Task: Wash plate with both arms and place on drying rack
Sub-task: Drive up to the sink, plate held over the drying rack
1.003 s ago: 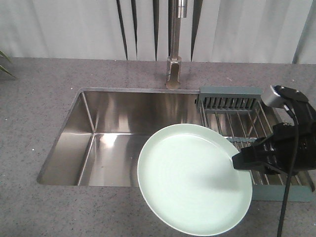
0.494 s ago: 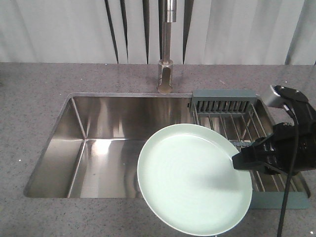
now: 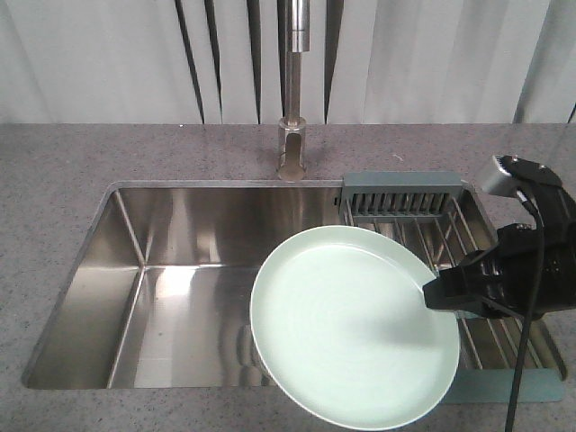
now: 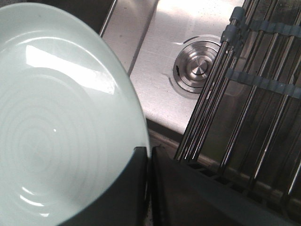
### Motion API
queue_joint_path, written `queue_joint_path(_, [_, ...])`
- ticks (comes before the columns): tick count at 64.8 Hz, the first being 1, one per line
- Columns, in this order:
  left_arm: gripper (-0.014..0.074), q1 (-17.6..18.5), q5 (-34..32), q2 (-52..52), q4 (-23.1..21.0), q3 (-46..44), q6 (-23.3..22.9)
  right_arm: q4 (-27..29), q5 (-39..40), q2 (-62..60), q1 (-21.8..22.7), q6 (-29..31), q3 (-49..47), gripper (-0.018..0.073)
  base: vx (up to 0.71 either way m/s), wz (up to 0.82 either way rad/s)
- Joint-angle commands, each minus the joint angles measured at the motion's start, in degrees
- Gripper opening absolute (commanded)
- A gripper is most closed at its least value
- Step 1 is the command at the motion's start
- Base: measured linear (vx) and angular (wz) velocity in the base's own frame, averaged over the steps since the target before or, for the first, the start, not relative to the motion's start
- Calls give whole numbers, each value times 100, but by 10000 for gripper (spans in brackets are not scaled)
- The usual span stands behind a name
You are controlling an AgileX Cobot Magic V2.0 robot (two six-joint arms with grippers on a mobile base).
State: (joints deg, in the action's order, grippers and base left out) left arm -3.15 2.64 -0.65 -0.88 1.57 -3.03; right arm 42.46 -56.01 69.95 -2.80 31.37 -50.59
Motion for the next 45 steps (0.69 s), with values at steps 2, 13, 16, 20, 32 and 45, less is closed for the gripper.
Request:
queue_joint_path(2, [-6,14,-405,-86,-13,-150,-47,278,82,-137,15,58,-147,-8,6,-3])
queue_joint_path(13, [-6,14,-405,-86,-13,-150,-47,278,82,-137,15,58,-147,-8,6,-3])
queue_joint_path(16, [-6,14,-405,-86,-13,-150,-47,278,82,-137,15,58,-147,-8,5,-2])
queue_joint_path(20, [-6,14,-405,-86,-13,-150,-47,278,82,-137,15,58,-147,-8,5,-2])
queue_joint_path(32, [-6,14,-405,-86,-13,-150,-47,278,82,-137,15,58,-147,-8,5,-2])
queue_joint_path(45, [-6,14,-405,-86,-13,-150,-47,278,82,-137,15,58,-147,-8,5,-3])
